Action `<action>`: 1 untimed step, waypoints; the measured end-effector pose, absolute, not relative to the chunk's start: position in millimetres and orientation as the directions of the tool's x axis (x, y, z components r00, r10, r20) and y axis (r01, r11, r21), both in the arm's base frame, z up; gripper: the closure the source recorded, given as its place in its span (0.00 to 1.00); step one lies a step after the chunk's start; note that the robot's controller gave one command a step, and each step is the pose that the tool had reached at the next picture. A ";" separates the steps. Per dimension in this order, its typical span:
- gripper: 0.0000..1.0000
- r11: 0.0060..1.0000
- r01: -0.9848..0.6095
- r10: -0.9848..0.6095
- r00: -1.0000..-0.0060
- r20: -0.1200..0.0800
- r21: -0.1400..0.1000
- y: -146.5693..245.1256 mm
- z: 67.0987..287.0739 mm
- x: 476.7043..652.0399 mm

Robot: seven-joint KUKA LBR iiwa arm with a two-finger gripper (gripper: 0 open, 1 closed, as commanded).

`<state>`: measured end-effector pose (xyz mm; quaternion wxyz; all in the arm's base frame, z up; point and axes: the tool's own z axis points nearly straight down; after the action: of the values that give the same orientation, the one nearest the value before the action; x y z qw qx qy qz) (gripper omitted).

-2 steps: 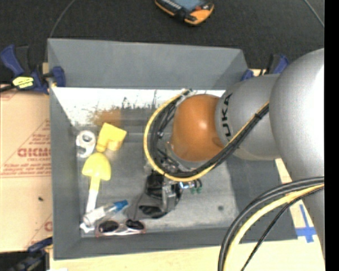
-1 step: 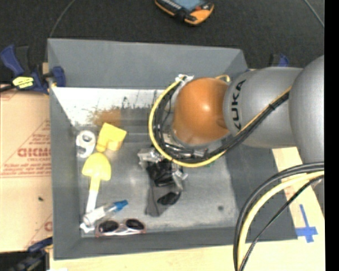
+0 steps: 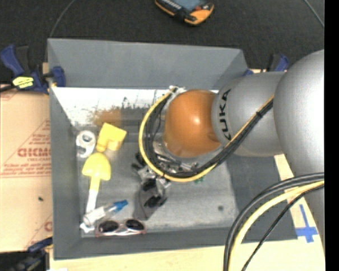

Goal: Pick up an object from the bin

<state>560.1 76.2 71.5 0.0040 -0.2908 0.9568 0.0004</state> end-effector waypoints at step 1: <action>1.00 0.831 -0.556 -0.556 -0.831 -0.008 -0.001 76.2 71.6 560.1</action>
Offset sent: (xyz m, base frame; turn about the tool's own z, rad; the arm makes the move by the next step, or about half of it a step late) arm 0.0001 0.0001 0.0125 0.0004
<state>560.1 76.2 71.6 0.0040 -0.2905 0.9569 0.0005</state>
